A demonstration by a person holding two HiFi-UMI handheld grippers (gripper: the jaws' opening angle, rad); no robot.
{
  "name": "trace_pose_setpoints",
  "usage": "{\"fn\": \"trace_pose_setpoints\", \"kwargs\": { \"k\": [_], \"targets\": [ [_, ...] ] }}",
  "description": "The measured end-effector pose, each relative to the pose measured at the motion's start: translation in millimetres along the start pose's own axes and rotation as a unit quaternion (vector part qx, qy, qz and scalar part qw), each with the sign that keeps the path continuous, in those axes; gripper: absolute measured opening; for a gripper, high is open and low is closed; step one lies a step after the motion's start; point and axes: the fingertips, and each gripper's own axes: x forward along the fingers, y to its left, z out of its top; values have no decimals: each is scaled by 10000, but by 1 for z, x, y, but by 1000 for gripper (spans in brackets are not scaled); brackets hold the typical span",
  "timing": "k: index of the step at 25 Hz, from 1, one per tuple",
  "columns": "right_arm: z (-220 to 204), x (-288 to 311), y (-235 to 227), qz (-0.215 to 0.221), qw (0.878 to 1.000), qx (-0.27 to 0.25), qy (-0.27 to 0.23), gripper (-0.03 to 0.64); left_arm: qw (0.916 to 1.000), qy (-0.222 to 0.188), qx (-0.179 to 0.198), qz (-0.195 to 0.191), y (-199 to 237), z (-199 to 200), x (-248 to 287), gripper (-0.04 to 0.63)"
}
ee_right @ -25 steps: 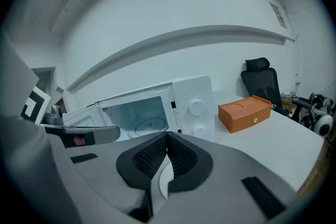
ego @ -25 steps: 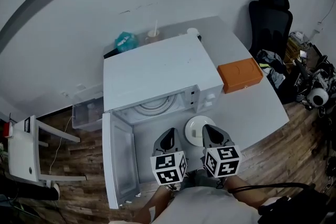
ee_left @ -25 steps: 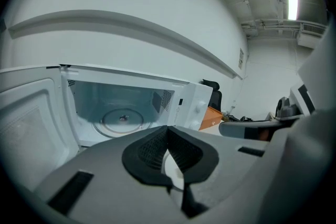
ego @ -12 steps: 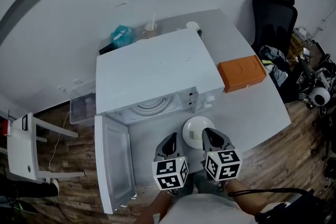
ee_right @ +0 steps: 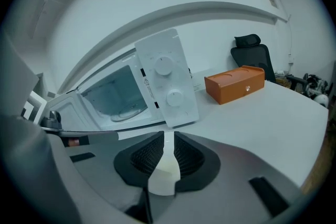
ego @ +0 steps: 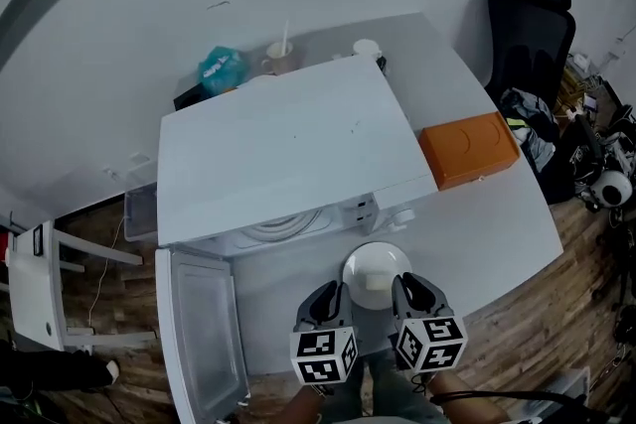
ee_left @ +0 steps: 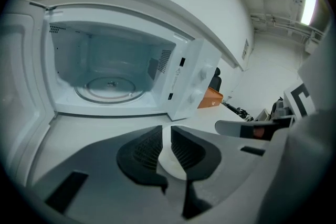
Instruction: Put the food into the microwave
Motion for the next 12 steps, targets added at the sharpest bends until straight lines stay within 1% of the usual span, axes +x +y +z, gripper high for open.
{"fn": "trace_pose_setpoints", "kwargs": {
  "k": [4,7,12],
  "targets": [
    [-12,11,-20,-159,9998,81,114,51,9997,206,-62,73,9,-17,16,43],
    [-22,18,-33,-276,9993,135,227,52,9992,332,-181,138,18,-28,23,43],
    [-34,26,-54,-448,9979,179,425,52,9981,505,-329,134,25,-41,32,43]
  ]
}}
